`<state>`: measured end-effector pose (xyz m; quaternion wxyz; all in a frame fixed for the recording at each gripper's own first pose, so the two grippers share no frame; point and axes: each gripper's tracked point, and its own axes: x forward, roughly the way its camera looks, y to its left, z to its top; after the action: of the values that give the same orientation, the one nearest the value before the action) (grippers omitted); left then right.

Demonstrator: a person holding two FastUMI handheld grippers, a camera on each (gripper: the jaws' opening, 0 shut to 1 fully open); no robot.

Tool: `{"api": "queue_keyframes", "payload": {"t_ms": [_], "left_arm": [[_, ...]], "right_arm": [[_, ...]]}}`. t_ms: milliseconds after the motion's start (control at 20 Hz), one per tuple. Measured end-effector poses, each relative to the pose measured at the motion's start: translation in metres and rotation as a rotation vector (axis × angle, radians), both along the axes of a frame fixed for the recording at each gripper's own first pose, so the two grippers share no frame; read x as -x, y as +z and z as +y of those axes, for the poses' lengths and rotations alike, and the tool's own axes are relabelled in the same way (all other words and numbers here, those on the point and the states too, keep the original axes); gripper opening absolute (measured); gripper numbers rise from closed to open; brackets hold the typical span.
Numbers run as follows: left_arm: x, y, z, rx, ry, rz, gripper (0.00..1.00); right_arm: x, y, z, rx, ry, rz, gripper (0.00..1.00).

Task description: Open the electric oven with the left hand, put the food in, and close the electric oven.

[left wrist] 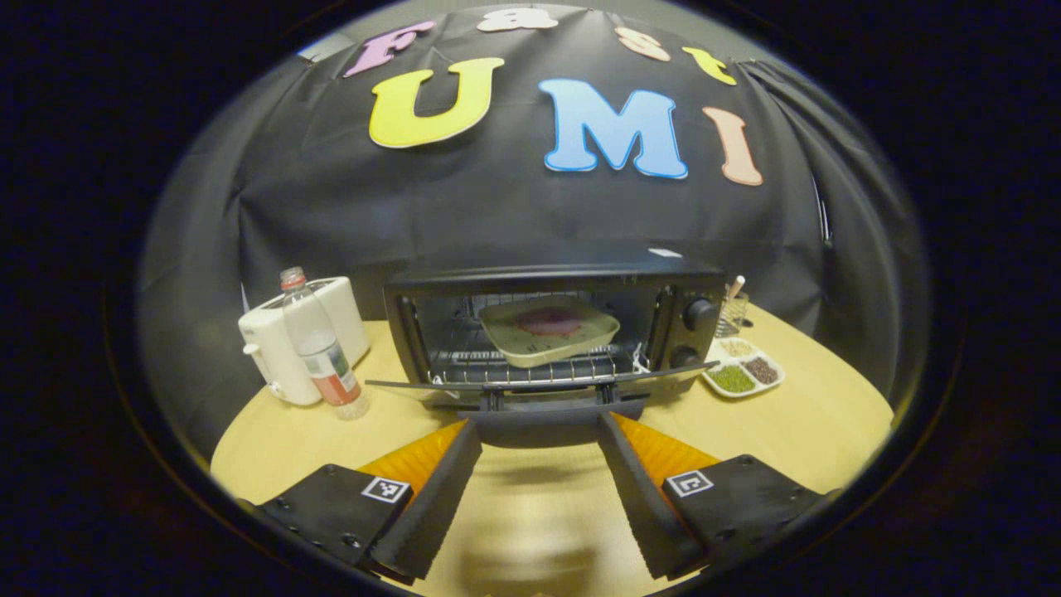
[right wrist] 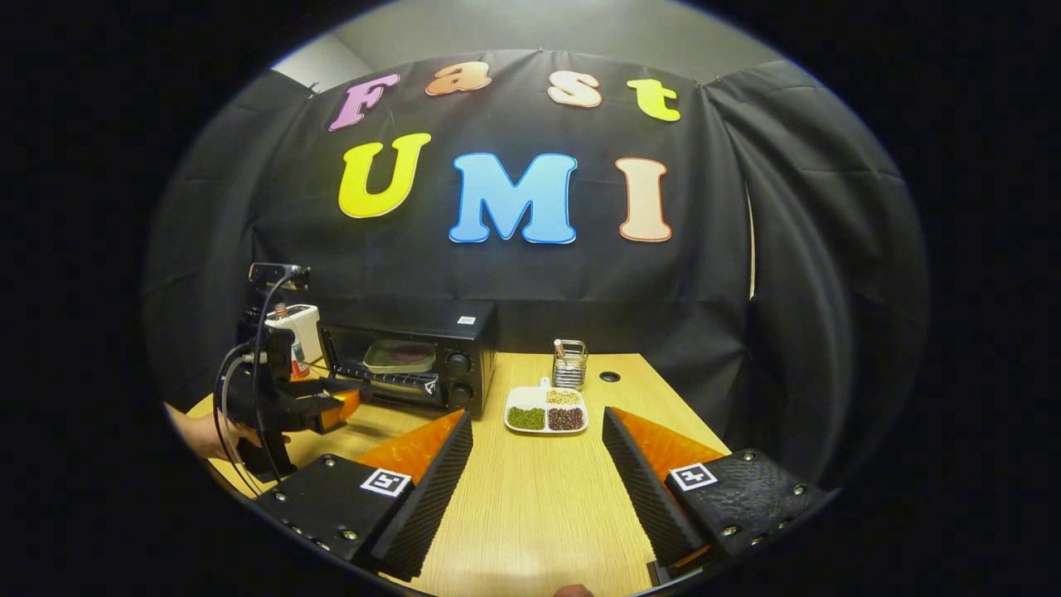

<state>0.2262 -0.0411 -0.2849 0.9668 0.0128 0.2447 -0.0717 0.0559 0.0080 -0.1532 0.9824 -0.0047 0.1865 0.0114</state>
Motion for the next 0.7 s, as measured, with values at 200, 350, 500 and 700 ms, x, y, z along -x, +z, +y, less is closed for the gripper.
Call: {"api": "queue_keyframes", "payload": {"t_ms": [200,350,500,700], "left_arm": [[-0.031,0.016,-0.009,-0.030,-0.039,-0.049,0.97],[-0.043,0.044,-0.021,0.002,-0.054,-0.103,0.97],[-0.040,0.088,-0.029,0.027,-0.064,-0.188,1.00],[-0.008,0.149,-0.039,0.077,-0.047,-0.294,1.00]], "right_arm": [[-0.003,-0.005,-0.004,-0.023,-0.028,0.000,0.98],[-0.005,-0.007,-0.007,-0.039,-0.063,0.001,0.98],[-0.013,0.002,-0.010,-0.068,-0.091,-0.041,0.98],[-0.022,0.025,-0.026,-0.058,-0.113,-0.113,0.98]]}}
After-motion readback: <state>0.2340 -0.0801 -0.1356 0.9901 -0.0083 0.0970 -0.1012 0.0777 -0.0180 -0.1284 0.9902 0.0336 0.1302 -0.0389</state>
